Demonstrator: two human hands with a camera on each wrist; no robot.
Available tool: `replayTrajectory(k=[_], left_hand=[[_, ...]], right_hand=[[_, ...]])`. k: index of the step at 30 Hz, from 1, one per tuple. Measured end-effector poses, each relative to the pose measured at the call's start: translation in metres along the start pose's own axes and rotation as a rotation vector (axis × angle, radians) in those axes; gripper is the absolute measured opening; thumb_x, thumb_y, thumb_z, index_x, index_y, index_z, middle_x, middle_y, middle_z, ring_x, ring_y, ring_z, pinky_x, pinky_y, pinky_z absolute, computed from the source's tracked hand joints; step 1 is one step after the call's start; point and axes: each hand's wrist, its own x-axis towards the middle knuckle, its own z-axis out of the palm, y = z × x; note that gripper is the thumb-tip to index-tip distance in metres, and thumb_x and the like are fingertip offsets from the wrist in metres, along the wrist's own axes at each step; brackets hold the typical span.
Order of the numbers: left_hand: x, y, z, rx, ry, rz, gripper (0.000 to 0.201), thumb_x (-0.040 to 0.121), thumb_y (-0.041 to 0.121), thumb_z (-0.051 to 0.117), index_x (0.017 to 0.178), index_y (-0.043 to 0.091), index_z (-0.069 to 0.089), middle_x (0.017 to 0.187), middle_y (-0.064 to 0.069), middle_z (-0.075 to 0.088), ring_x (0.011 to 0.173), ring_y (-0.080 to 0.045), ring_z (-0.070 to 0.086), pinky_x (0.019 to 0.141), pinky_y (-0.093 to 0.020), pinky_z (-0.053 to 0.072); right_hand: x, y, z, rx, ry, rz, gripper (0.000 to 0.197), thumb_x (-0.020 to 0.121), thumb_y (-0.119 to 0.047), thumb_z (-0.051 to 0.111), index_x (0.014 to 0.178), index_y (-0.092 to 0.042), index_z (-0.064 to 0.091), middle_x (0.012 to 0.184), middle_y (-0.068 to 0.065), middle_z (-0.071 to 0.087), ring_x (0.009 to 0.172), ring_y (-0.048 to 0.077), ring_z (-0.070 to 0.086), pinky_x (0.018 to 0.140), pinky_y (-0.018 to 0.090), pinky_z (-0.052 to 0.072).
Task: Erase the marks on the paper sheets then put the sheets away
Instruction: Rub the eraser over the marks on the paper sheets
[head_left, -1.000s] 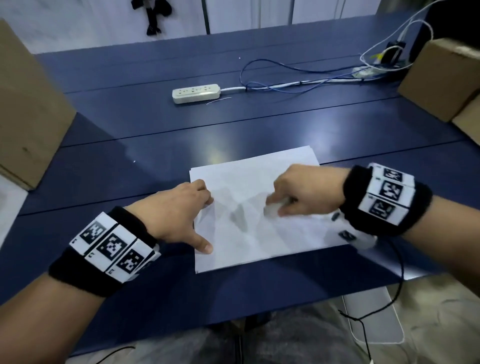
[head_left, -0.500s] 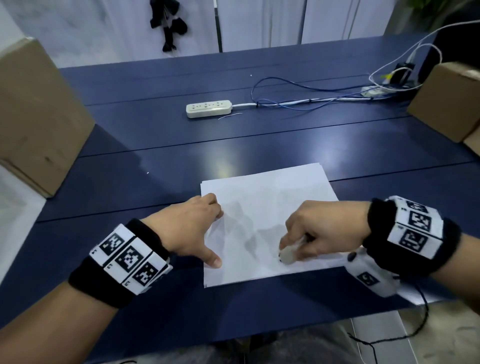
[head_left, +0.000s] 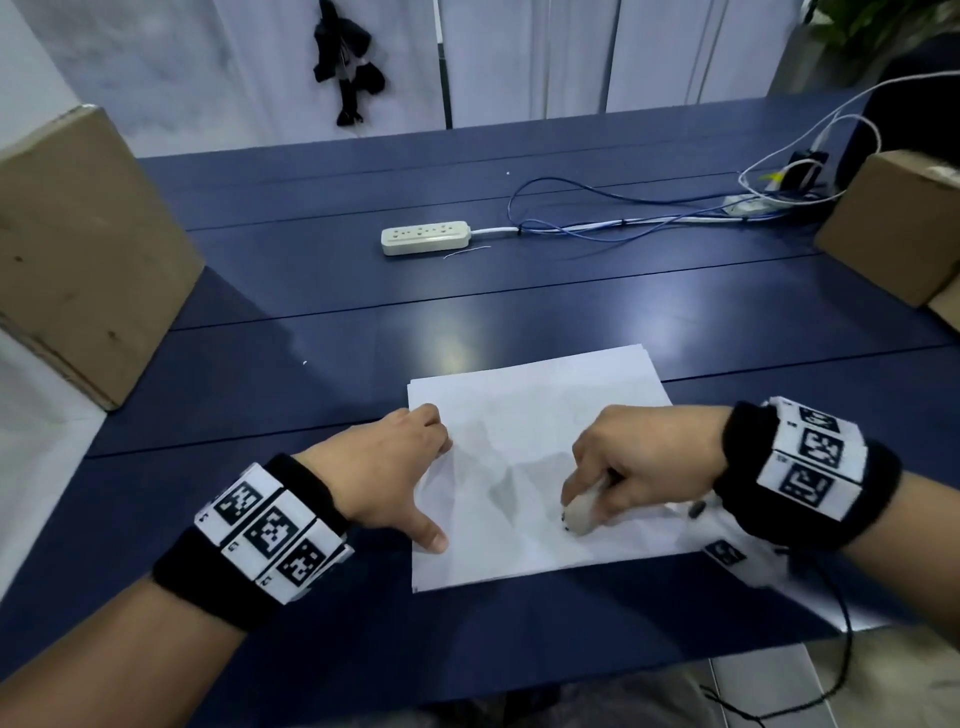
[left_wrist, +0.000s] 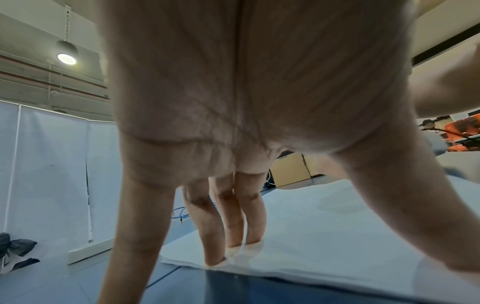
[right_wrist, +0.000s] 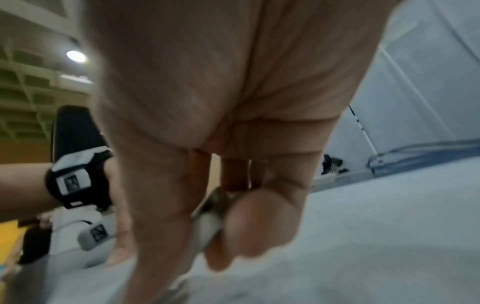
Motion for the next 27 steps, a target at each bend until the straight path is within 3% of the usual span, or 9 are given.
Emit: replayTrajectory(k=[2,6,7,10,12,17,20,22,27], left_hand=[[0.0,0.001,-0.001,0.002,-0.004,0.006,0.09,0.058,0.068,0.076,0.129,0.021,0.046,0.115,0.012,0.037,0.11,-0.01,0.042,0.089,-0.035,0.049],[-0.001,0.001,-0.001,-0.009,0.006,0.01,0.094,0.058,0.068,0.077,0.132,0.02,0.045,0.117,0.012,0.037,0.111,-0.01,0.042,0.091,-0.034,0.048],[0.0,0.001,-0.001,-0.01,0.009,0.01,0.094,0.059,0.068,0.077,0.133,0.021,0.044,0.116,0.012,0.037,0.111,-0.01,0.042,0.091,-0.034,0.048],[0.0,0.001,0.0,-0.011,0.013,0.011,0.094,0.059,0.069,0.077,0.133,0.021,0.044,0.116,0.012,0.037,0.112,-0.01,0.042,0.089,-0.033,0.048],[0.0,0.001,0.0,-0.003,0.012,0.02,0.094,0.059,0.069,0.076,0.132,0.021,0.045,0.117,0.012,0.037,0.111,-0.01,0.042,0.09,-0.034,0.048],[0.0,0.001,-0.001,-0.001,0.014,0.023,0.096,0.058,0.07,0.076,0.134,0.021,0.044,0.117,0.012,0.037,0.112,-0.011,0.043,0.093,-0.033,0.048],[-0.001,0.0,0.0,-0.006,0.018,0.016,0.096,0.057,0.07,0.077,0.133,0.021,0.044,0.116,0.013,0.037,0.112,-0.01,0.043,0.09,-0.034,0.049],[0.0,0.0,0.0,-0.011,0.02,0.018,0.095,0.057,0.07,0.077,0.132,0.022,0.045,0.115,0.013,0.037,0.112,-0.01,0.043,0.09,-0.035,0.05],[0.002,0.0,-0.002,0.0,0.019,0.028,0.094,0.056,0.071,0.076,0.131,0.023,0.045,0.114,0.015,0.036,0.112,-0.008,0.042,0.089,-0.032,0.048]], right_hand=[[0.013,0.011,-0.008,-0.067,0.095,0.053,0.027,0.084,-0.04,0.065,0.111,-0.037,0.069,0.065,-0.016,0.055,0.065,-0.004,0.049,0.061,0.005,0.032],[0.024,0.025,-0.016,-0.182,0.249,0.178,0.039,0.086,-0.049,0.05,0.106,-0.021,0.069,0.068,0.003,0.06,0.066,0.017,0.051,0.059,0.026,0.043],[0.02,0.021,-0.013,-0.184,0.236,0.166,0.038,0.085,-0.048,0.05,0.107,-0.023,0.068,0.069,0.001,0.06,0.069,0.016,0.053,0.061,0.025,0.045],[0.007,0.0,0.0,-0.045,0.04,0.038,0.025,0.084,-0.036,0.064,0.109,-0.037,0.068,0.072,-0.012,0.058,0.07,0.0,0.052,0.065,0.007,0.037],[0.007,-0.005,0.002,-0.012,0.003,0.015,0.025,0.083,-0.034,0.067,0.108,-0.037,0.07,0.072,-0.013,0.059,0.072,0.001,0.052,0.066,0.007,0.037],[0.024,0.02,-0.02,-0.157,0.297,0.184,0.028,0.089,-0.047,0.055,0.089,-0.023,0.069,0.056,-0.002,0.048,0.059,0.011,0.042,0.052,0.025,0.033],[0.015,0.017,-0.016,-0.137,0.202,0.148,0.018,0.088,-0.039,0.06,0.101,-0.032,0.07,0.062,-0.011,0.052,0.064,0.006,0.045,0.058,0.019,0.034],[0.004,0.007,-0.006,-0.097,0.076,0.077,0.025,0.087,-0.033,0.061,0.111,-0.036,0.068,0.073,-0.013,0.055,0.072,0.004,0.046,0.064,0.013,0.036],[-0.005,0.0,0.007,-0.111,0.091,0.067,0.024,0.091,-0.043,0.05,0.106,-0.031,0.065,0.081,0.002,0.061,0.079,0.015,0.054,0.072,0.033,0.05]])
